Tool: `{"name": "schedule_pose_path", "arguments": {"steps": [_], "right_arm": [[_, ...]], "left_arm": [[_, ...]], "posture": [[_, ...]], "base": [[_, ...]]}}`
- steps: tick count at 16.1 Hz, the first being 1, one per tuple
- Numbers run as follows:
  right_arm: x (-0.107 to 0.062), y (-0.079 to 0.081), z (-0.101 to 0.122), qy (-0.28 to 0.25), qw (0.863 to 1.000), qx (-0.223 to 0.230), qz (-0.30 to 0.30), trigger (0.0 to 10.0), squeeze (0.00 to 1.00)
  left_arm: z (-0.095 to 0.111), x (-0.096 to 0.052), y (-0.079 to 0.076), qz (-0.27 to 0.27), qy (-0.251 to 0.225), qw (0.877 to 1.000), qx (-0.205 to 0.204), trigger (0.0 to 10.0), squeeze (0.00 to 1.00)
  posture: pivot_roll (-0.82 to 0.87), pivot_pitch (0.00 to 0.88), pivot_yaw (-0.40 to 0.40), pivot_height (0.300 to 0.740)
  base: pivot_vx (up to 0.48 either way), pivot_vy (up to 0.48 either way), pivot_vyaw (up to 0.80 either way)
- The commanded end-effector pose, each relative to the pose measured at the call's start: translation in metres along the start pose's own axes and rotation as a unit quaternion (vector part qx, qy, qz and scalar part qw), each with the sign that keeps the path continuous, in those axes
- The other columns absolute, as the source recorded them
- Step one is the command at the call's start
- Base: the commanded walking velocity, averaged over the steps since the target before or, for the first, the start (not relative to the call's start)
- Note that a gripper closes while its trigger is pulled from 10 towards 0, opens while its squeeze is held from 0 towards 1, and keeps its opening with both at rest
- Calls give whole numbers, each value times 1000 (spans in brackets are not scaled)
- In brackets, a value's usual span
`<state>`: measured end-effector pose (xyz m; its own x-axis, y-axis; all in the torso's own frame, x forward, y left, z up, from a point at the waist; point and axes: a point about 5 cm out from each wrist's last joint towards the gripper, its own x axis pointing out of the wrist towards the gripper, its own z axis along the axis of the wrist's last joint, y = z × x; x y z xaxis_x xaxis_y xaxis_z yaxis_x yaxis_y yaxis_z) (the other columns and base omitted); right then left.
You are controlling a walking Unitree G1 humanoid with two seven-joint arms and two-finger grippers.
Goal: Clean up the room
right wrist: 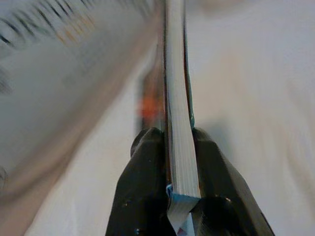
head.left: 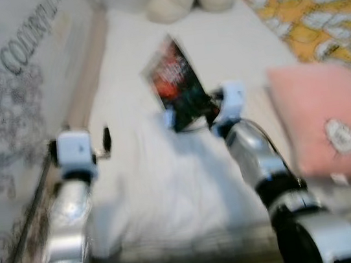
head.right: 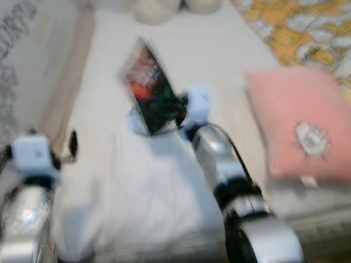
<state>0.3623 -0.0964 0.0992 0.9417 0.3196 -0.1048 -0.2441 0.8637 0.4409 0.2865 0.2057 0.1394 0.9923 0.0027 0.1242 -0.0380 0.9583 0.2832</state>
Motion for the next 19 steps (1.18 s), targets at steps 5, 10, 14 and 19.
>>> {"name": "schedule_pose_path", "arguments": {"steps": [5, 10, 14, 19], "right_arm": [[-16, -3, -67, 122, 972, 193, -49, 0, 0], [-25, -19, -74, 150, 978, 120, -77, 0, 0], [-27, -36, -62, 116, 981, 79, -137, 0, 0], [-27, -38, -60, 85, 976, 99, -176, 0, 0]], "left_arm": [[34, -25, 48, 14, -9, 997, 74, 10000, 0], [41, -32, 16, -43, -6, 999, 31, 10000, 0], [39, -35, 8, -62, 8, 998, 21, 10000, 0], [38, -36, 9, -65, 15, 998, 20, 10000, 0]], "posture": [[352, 200, 14, 740], [319, 195, -3, 740], [295, 198, -7, 740], [297, 194, -4, 740]], "base": [[0, 0, 0], [0, 0, 0], [0, 0, 0], [0, 0, 0]]}}
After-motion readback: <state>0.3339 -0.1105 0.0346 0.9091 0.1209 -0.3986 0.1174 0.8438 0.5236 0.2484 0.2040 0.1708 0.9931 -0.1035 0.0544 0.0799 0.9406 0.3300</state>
